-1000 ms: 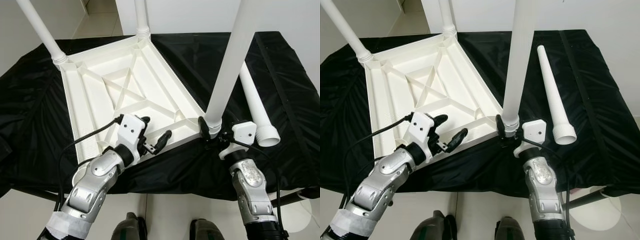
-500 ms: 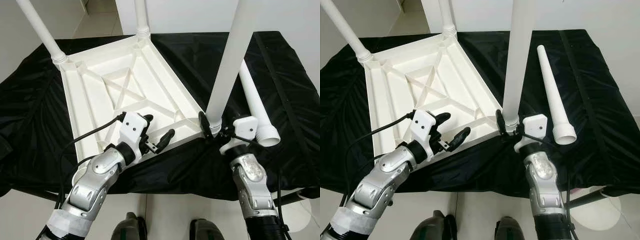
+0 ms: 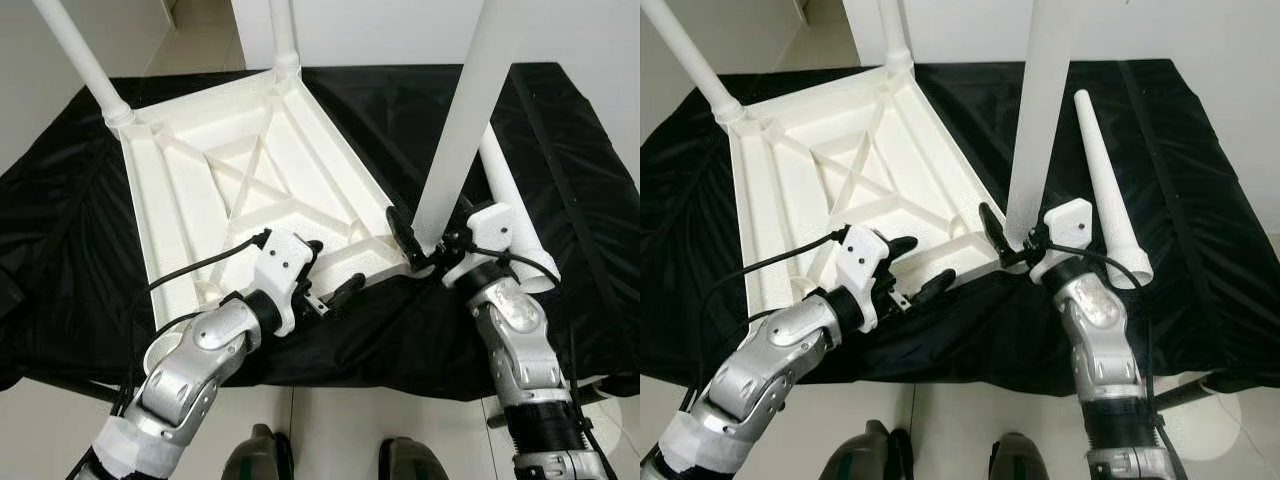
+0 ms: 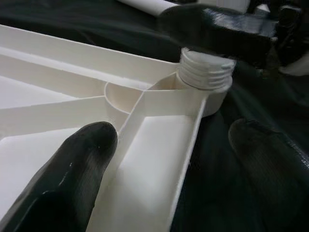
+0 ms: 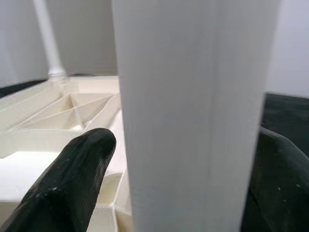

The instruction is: Building children table

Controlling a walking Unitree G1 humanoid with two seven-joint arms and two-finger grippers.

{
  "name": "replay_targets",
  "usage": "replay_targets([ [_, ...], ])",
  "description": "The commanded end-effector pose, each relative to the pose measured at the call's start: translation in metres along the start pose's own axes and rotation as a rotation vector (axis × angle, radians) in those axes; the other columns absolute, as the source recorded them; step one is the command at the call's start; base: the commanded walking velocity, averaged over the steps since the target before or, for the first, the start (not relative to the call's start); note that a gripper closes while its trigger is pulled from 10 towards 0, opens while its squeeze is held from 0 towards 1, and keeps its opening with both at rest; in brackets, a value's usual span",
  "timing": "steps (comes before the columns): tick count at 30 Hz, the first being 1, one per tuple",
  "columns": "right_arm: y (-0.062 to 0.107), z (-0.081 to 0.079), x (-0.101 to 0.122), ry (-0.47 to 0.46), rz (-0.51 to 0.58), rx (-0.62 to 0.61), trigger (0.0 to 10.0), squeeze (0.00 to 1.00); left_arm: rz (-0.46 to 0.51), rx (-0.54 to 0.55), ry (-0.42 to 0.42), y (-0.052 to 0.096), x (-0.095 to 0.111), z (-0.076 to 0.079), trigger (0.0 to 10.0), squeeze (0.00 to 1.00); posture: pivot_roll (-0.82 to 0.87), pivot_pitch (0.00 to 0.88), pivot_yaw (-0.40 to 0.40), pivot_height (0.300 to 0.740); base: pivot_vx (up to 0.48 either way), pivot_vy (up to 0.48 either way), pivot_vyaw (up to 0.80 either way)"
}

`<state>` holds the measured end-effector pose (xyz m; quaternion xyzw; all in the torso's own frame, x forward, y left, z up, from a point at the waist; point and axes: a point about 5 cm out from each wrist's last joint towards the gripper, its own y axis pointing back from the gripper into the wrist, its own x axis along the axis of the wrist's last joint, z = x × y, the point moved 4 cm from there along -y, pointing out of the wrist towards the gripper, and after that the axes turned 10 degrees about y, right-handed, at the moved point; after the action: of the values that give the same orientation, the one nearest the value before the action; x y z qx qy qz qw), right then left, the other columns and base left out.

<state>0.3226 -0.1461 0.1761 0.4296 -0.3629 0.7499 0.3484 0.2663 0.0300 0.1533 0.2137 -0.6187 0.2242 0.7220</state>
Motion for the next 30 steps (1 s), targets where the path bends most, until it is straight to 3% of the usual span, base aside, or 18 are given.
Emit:
replay_targets([
  [1, -0.0039, -0.0045, -0.0053, -0.015, -0.029, 0.063, 10.0, 0.0, -0.052, -0.203, -0.024, 0.002, -0.0024, 0.0216, 10.0, 0.0, -0.03, 0.108, 0.103, 0.74, 0.0, 0.0, 0.0],
  [4, -0.0053, -0.0047, -0.0065, -0.014, -0.036, 0.091, 10.0, 0.0, -0.052, -0.201, -0.024, 0.0014, -0.0018, 0.0213, 10.0, 0.0, -0.03, 0.108, 0.103, 0.74, 0.0, 0.0, 0.0],
  [5, -0.0053, -0.005, -0.0081, -0.028, -0.046, 0.118, 9.3, 0.0, -0.054, -0.195, -0.026, 0.001, -0.0014, 0.0201, 10.0, 0.0, -0.02, 0.11, 0.097, 0.74, 0.0, 0.0, 0.0],
  [6, -0.0053, -0.005, -0.0081, -0.028, -0.046, 0.118, 9.3, 0.0, -0.054, -0.195, -0.026, 0.001, -0.0014, 0.0201, 10.0, 0.0, -0.02, 0.11, 0.097, 0.74, 0.0, 0.0, 0.0],
  [7, -0.0053, -0.0053, -0.0105, -0.04, -0.06, 0.144, 2.5, 0.0, -0.053, -0.188, -0.028, 0.0007, -0.0004, 0.0182, 10.0, 0.0, -0.02, 0.111, 0.096, 0.74, 0.0, 0.0, 0.0],
  [8, -0.0047, -0.0053, -0.012, -0.046, -0.068, 0.164, 0.2, 0.0, -0.053, -0.183, -0.031, 0.0002, 0.0003, 0.0173, 10.0, 0.0, -0.02, 0.111, 0.09, 0.74, 0.0, 0.0, 0.0],
  [9, -0.0045, -0.005, -0.0126, -0.043, -0.072, 0.177, 0.0, 0.0, -0.054, -0.18, -0.03, 0.0, 0.0009, 0.017, 10.0, 0.0, -0.02, 0.111, 0.09, 0.74, 0.0, 0.0, 0.0],
  [20, -0.0028, -0.0071, -0.0113, -0.05, -0.074, 0.19, 0.0, 0.0, -0.042, -0.152, -0.021, -0.0003, 0.0017, 0.0168, 10.0, 0.0, -0.02, 0.104, 0.071, 0.74, 0.0, 0.0, 0.0],
  [21, -0.0021, -0.0066, -0.0105, -0.051, -0.076, 0.165, 3.2, 0.0, -0.041, -0.149, -0.02, -0.0003, 0.0012, 0.0167, 10.0, 0.0, -0.02, 0.101, 0.067, 0.74, 0.0, 0.0, 0.0],
  [23, -0.0021, -0.0066, -0.0105, -0.051, -0.076, 0.165, 3.2, 0.0, -0.041, -0.149, -0.02, -0.0003, 0.0012, 0.0167, 10.0, 0.0, -0.02, 0.101, 0.067, 0.74, 0.0, 0.0, 0.0],
  [24, -0.0009, -0.0064, -0.009, -0.054, -0.075, 0.128, 10.0, 0.0, -0.038, -0.147, -0.016, -0.0006, 0.0012, 0.0169, 10.0, 0.0, -0.02, 0.097, 0.06, 0.74, 0.0, 0.0, 0.0],
  [30, 0.0012, -0.004, -0.0086, -0.054, -0.101, -0.011, 10.0, 0.0, -0.034, -0.139, -0.013, -0.0015, 0.0003, 0.017, 10.0, 0.0, -0.02, 0.087, 0.047, 0.74, 0.0, 0.0, 0.0],
])
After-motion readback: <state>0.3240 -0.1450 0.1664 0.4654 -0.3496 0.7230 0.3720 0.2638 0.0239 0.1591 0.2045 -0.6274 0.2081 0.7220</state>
